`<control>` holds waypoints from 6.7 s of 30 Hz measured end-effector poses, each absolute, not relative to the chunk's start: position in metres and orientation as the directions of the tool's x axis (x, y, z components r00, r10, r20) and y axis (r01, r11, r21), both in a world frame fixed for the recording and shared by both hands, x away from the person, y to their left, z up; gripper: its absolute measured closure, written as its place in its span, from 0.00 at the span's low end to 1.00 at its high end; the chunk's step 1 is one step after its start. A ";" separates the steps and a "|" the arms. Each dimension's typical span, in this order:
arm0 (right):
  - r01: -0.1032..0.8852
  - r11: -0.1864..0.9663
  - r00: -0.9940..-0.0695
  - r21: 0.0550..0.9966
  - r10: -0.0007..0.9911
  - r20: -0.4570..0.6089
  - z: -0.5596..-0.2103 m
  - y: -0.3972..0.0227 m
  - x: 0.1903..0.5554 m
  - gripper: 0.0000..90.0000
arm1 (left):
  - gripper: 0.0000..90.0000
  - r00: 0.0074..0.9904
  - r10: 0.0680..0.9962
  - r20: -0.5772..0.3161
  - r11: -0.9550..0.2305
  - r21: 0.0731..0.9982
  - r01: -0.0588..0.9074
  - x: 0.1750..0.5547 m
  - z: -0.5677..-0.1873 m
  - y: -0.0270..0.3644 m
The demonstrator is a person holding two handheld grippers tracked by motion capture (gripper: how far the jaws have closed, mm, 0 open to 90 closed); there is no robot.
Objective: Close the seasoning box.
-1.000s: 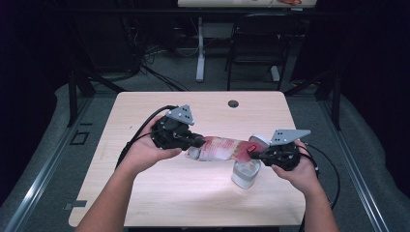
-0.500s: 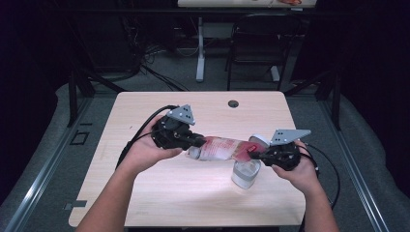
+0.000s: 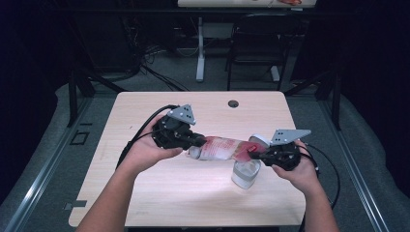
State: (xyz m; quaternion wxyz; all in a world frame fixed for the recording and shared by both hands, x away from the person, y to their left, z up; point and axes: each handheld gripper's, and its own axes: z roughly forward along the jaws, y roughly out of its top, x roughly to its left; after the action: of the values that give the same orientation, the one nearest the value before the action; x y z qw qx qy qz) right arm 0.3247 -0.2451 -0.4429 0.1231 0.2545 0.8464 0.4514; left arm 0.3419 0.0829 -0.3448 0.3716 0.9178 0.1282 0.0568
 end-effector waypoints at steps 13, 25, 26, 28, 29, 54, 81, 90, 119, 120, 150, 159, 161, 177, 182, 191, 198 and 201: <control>0.323 0.461 -0.839 0.826 0.543 0.024 -0.443 -0.246 0.325 0.96 | 0.93 0.962 0.273 0.009 -0.692 0.696 0.190 0.342 -0.344 0.082; 0.323 0.459 -0.839 0.828 0.544 0.025 -0.444 -0.246 0.325 0.97 | 0.93 0.962 0.274 0.009 -0.689 0.700 0.189 0.342 -0.344 0.081; 0.323 0.458 -0.838 0.828 0.545 0.026 -0.444 -0.246 0.325 0.97 | 0.93 0.962 0.272 0.009 -0.690 0.699 0.188 0.342 -0.344 0.081; 0.325 0.455 -0.838 0.829 0.545 0.030 -0.444 -0.247 0.325 0.97 | 0.93 0.963 0.270 0.010 -0.692 0.698 0.186 0.342 -0.343 0.080; 0.325 0.457 -0.838 0.828 0.545 0.029 -0.444 -0.247 0.325 0.97 | 0.93 0.963 0.269 0.012 -0.693 0.697 0.185 0.342 -0.343 0.079; 0.330 0.461 -0.838 0.824 0.545 0.030 -0.445 -0.249 0.326 0.97 | 0.93 0.965 0.260 0.023 -0.698 0.695 0.172 0.340 -0.340 0.074; 0.335 0.466 -0.847 0.819 0.531 0.044 -0.444 -0.252 0.325 0.98 | 0.93 0.966 0.259 0.021 -0.693 0.700 0.171 0.341 -0.338 0.072; 0.340 0.463 -0.848 0.818 0.526 0.055 -0.444 -0.253 0.325 0.98 | 0.93 0.966 0.257 0.019 -0.693 0.701 0.170 0.341 -0.337 0.071; 0.348 0.466 -0.850 0.813 0.523 0.064 -0.443 -0.259 0.325 0.98 | 0.93 0.968 0.249 0.024 -0.694 0.702 0.161 0.340 -0.335 0.064; 0.348 0.467 -0.851 0.813 0.521 0.065 -0.443 -0.260 0.324 0.98 | 0.93 0.968 0.248 0.024 -0.696 0.700 0.161 0.339 -0.334 0.064; 0.368 0.470 -0.858 0.802 0.505 0.098 -0.442 -0.262 0.324 0.99 | 0.92 0.970 0.241 0.026 -0.698 0.700 0.154 0.339 -0.332 0.062; 0.368 0.470 -0.858 0.802 0.505 0.097 -0.442 -0.261 0.324 0.99 | 0.92 0.970 0.242 0.027 -0.697 0.701 0.154 0.338 -0.332 0.062; 0.368 0.469 -0.858 0.803 0.504 0.099 -0.442 -0.261 0.324 0.99 | 0.92 0.970 0.242 0.028 -0.696 0.702 0.153 0.338 -0.332 0.062; 0.368 0.470 -0.857 0.802 0.506 0.098 -0.443 -0.261 0.324 0.99 | 0.92 0.970 0.240 0.028 -0.696 0.702 0.151 0.338 -0.332 0.062; 0.369 0.469 -0.858 0.802 0.505 0.099 -0.443 -0.261 0.324 0.99 | 0.92 0.970 0.240 0.028 -0.696 0.702 0.152 0.338 -0.332 0.062; 0.370 0.470 -0.859 0.801 0.501 0.103 -0.443 -0.261 0.324 0.99 | 0.92 0.971 0.239 0.030 -0.695 0.703 0.149 0.338 -0.332 0.062; 0.369 0.470 -0.861 0.802 0.499 0.104 -0.443 -0.261 0.324 0.99 | 0.92 0.971 0.237 0.031 -0.695 0.703 0.147 0.338 -0.332 0.062; 0.370 0.470 -0.860 0.802 0.500 0.104 -0.443 -0.261 0.324 0.99 | 0.92 0.971 0.236 0.030 -0.695 0.704 0.147 0.337 -0.331 0.062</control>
State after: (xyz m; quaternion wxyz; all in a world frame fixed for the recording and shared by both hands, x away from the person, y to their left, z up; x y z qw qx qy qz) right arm 0.3237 -0.2607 -0.4432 0.0726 0.2544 0.8541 0.4477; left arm 0.3373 0.0619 -0.3314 0.3762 0.9188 0.1043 0.0592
